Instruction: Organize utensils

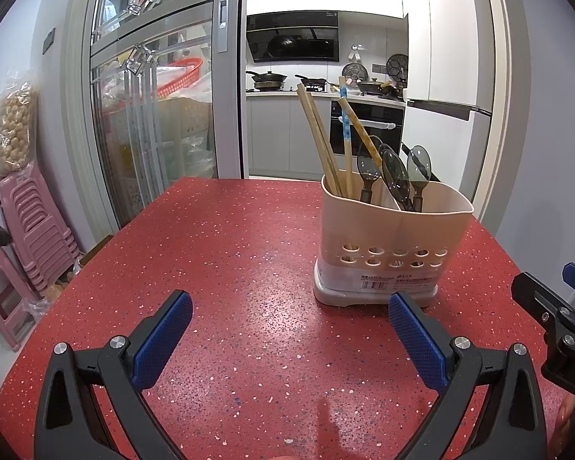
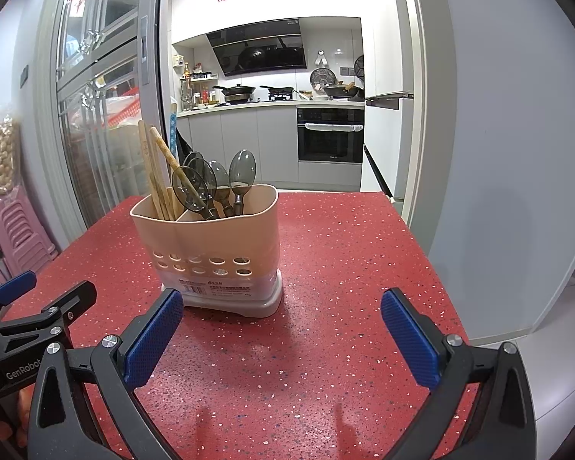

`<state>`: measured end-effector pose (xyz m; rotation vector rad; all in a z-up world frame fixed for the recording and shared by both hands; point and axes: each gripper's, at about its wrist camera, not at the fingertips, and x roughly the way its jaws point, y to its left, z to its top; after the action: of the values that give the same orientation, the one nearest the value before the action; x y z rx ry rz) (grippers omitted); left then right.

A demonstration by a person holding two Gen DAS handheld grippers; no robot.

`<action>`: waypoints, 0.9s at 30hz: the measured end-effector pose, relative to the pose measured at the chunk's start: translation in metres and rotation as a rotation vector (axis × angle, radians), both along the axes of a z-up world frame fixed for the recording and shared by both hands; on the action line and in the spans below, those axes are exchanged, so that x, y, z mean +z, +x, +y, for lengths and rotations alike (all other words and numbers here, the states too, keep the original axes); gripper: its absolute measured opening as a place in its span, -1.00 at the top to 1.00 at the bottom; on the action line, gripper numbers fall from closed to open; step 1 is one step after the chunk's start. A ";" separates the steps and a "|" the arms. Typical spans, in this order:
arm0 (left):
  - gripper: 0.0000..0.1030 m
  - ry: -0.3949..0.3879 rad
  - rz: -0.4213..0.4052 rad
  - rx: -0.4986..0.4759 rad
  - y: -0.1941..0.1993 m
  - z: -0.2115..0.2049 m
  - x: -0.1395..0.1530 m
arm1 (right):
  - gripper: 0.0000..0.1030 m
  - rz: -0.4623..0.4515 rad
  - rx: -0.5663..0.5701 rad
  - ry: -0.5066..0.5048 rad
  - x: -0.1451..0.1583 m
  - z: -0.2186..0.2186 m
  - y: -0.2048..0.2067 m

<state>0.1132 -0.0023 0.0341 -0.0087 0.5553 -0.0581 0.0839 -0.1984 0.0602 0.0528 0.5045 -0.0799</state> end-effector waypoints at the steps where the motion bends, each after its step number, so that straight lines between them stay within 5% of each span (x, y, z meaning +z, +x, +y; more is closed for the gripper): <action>1: -1.00 0.000 0.001 0.000 0.000 0.000 0.000 | -0.99 0.001 0.001 0.001 0.000 0.000 0.000; 27: -1.00 0.002 0.003 -0.004 0.000 0.000 0.002 | -0.99 0.000 0.001 0.002 0.001 0.001 0.000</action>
<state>0.1129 -0.0024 0.0359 -0.0061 0.5588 -0.0621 0.0835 -0.1975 0.0607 0.0541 0.5044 -0.0782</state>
